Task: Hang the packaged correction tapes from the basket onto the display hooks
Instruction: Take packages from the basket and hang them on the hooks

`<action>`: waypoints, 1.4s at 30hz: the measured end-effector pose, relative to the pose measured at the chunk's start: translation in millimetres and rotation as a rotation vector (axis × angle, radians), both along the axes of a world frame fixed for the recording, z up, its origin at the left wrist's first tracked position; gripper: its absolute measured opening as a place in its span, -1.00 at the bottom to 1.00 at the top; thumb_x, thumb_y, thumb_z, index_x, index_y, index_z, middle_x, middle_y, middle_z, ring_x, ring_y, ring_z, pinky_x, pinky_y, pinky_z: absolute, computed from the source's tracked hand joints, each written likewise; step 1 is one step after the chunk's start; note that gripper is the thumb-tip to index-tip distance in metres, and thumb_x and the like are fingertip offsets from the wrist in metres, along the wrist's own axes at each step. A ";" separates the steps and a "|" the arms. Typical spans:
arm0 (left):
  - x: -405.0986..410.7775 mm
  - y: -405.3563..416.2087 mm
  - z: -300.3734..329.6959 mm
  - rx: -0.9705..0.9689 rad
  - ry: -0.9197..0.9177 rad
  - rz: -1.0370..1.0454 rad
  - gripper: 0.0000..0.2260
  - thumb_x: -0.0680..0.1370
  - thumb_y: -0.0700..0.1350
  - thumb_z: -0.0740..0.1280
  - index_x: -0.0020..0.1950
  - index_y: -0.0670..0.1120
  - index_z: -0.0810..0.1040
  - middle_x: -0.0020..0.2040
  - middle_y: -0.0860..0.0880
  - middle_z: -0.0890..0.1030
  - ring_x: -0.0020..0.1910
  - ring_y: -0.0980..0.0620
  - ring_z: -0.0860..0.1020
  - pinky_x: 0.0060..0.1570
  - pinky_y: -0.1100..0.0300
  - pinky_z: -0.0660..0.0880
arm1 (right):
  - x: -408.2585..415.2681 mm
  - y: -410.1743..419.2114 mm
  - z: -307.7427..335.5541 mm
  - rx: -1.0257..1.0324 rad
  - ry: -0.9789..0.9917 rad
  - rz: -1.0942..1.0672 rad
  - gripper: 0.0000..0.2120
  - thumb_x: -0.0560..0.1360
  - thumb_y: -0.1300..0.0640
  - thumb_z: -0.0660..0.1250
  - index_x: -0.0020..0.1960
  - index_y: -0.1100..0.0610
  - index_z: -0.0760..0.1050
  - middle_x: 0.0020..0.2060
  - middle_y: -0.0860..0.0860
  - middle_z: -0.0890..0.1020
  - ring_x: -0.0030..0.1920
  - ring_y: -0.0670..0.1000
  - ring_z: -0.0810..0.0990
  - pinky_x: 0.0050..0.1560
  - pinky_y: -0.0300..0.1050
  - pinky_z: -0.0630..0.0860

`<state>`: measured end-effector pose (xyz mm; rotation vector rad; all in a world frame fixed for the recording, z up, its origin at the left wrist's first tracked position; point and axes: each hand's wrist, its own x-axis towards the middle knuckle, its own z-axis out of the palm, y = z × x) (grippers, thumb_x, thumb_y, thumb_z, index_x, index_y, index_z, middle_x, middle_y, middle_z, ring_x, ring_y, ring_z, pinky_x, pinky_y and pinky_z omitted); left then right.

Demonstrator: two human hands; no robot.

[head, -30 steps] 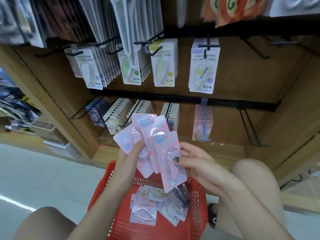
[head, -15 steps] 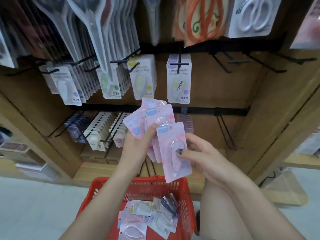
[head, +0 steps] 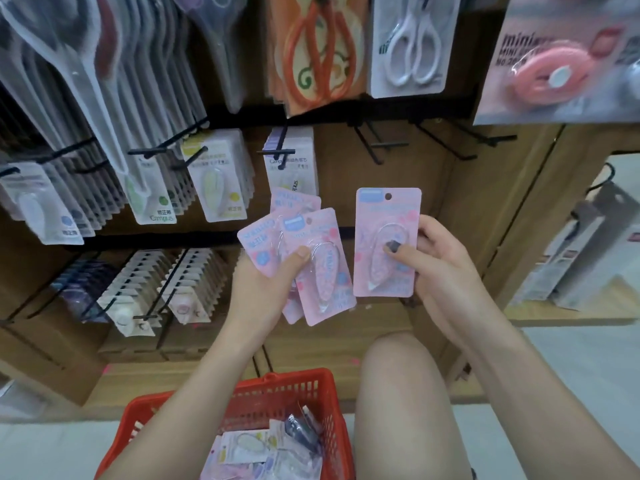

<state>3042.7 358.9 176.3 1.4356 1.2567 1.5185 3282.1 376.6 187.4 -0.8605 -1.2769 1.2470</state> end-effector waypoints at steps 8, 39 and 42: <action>1.6 7.9 10.1 0.000 0.114 -0.081 -0.86 0.59 0.07 0.38 0.09 0.31 0.64 -0.03 0.08 0.76 -0.13 -0.25 0.70 -0.10 -0.13 0.68 | -3.8 13.2 18.3 0.100 -0.025 -0.018 -0.73 0.57 0.18 0.41 0.26 0.05 0.56 0.11 0.08 0.75 0.13 0.14 0.73 0.11 0.05 0.68; -13.6 27.4 -2.9 -0.074 0.200 0.018 -0.70 0.53 0.21 0.41 0.24 0.20 0.59 -0.02 0.05 0.75 -0.01 0.05 0.73 0.11 -0.25 0.62 | -37.6 133.0 29.9 -0.175 -0.213 -0.252 -0.75 0.62 -0.05 0.41 0.22 0.06 0.56 0.08 0.00 0.69 0.12 0.01 0.68 0.17 0.02 0.64; -9.6 27.9 1.7 -0.073 0.166 -0.032 -0.65 0.55 0.18 0.41 0.31 0.12 0.59 0.15 0.11 0.73 0.15 0.05 0.70 0.17 -0.24 0.60 | -42.8 157.2 36.5 -0.255 -0.194 -0.212 -0.48 0.62 -0.04 0.41 0.49 0.13 0.40 0.32 0.09 0.60 0.33 0.12 0.58 0.42 0.17 0.51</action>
